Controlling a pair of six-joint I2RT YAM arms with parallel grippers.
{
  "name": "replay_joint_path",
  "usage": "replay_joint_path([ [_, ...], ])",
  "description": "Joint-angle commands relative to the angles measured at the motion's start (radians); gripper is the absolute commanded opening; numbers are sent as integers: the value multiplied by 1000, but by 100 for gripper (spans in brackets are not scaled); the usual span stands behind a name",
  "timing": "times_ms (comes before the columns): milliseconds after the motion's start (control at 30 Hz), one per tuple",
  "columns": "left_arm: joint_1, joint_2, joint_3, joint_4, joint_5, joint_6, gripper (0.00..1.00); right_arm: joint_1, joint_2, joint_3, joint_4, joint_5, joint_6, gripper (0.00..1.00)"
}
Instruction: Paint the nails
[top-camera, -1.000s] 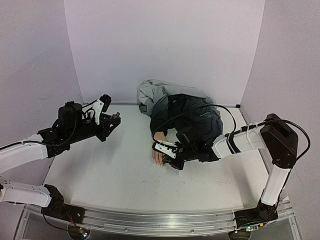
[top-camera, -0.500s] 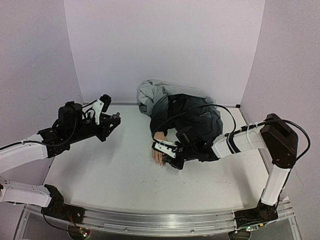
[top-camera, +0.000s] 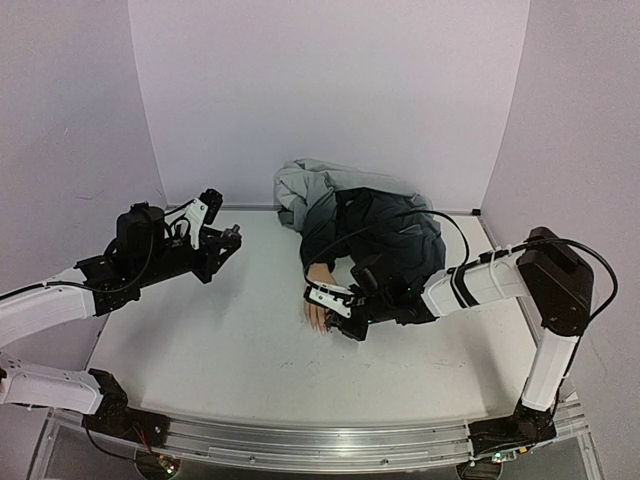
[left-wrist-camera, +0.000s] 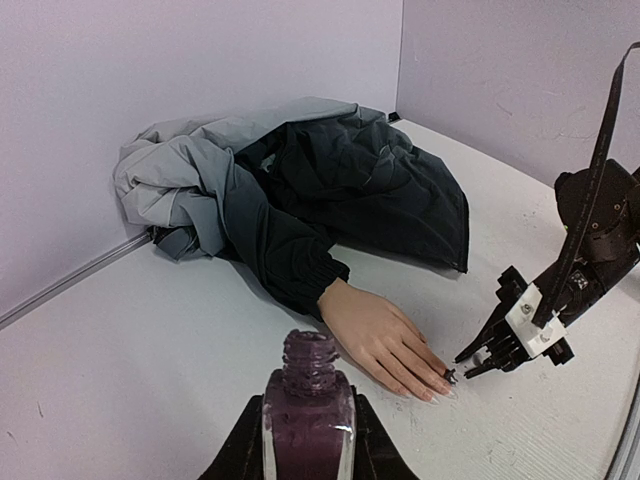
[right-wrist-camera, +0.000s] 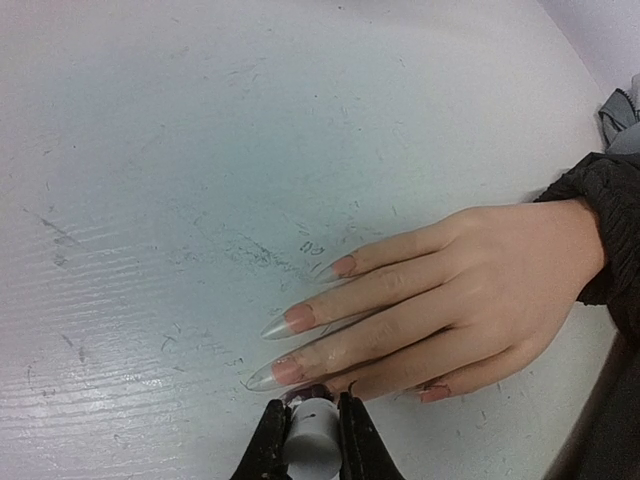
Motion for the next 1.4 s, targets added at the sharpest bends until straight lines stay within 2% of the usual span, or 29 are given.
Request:
replay_joint_path([
  [0,7,-11,59,50,13,-10,0,6,5,31,-9,18,15,0],
  [1367,7,-22,58,50,19,-11,0,18,-39,-9,-46,-22,18,0],
])
